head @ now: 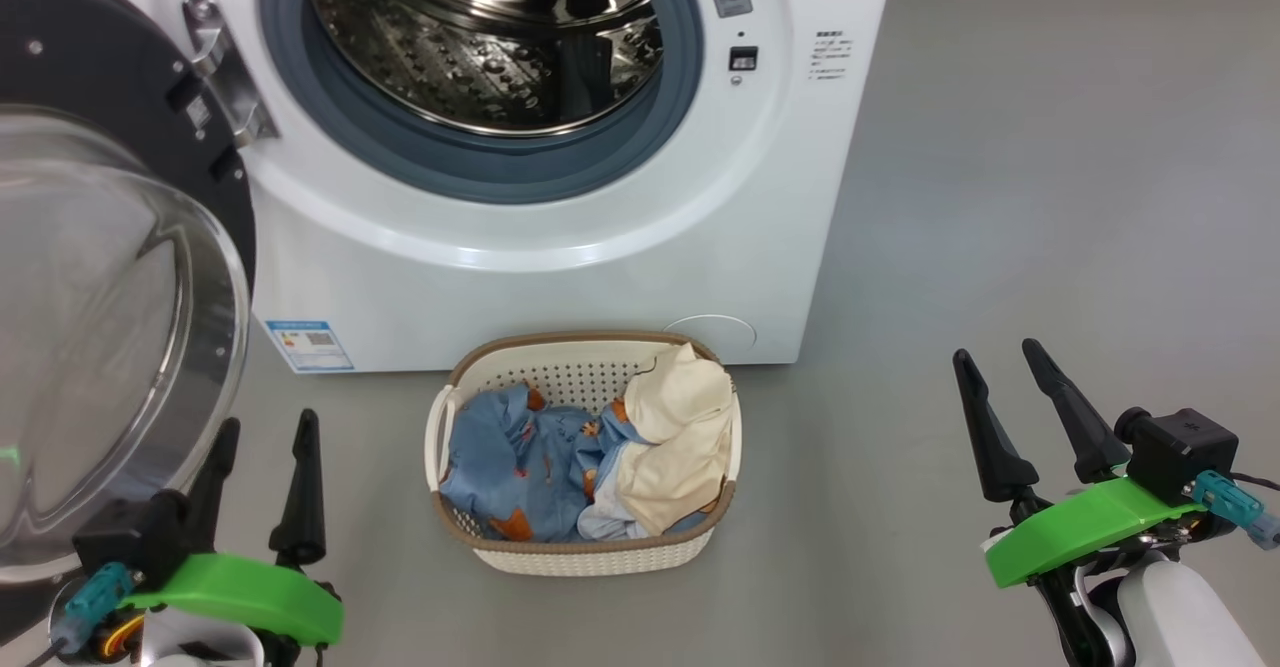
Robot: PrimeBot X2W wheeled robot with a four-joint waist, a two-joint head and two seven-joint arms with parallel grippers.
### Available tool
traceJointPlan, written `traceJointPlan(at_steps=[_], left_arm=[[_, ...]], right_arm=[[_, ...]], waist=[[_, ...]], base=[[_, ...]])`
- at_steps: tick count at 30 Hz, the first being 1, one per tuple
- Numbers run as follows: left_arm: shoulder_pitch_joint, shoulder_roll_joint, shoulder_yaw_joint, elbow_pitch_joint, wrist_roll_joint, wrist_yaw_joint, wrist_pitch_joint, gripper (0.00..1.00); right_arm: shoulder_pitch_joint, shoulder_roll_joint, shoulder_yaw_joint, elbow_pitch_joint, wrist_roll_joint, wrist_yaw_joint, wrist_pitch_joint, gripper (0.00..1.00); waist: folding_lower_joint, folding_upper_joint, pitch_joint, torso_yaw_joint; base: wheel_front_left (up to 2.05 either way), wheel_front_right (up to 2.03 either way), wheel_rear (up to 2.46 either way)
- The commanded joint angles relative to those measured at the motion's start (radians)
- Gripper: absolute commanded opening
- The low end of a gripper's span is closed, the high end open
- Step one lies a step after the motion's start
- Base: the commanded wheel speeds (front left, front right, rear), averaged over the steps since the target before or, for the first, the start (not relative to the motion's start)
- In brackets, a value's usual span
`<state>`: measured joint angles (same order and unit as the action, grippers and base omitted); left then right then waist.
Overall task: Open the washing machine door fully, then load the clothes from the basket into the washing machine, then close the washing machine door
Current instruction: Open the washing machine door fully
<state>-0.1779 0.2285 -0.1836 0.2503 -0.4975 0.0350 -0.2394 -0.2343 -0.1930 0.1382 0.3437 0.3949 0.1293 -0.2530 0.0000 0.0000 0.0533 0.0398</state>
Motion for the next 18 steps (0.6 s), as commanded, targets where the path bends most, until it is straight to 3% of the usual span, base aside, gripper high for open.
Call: traceJointPlan(at_steps=[1, 18], left_arm=[[-0.007, 0.017, 0.037, -0.018, 0.0, 0.005, -0.014, 1.0], [0.023, -0.025, 0.063, -0.012, 0.002, -0.007, -0.022, 1.0]], right_arm=[[-0.005, -0.012, 0.025, -0.03, -0.01, 0.001, -0.009, 1.0], [0.001, -0.022, 0.017, -0.044, -0.015, 0.001, -0.009, 1.0]], waist=[[0.0, 0.0, -0.006, -0.017], [0.0, 0.0, -0.012, -0.057]], base=[[0.0, 0.0, 0.0], [0.0, 0.0, 0.0]])
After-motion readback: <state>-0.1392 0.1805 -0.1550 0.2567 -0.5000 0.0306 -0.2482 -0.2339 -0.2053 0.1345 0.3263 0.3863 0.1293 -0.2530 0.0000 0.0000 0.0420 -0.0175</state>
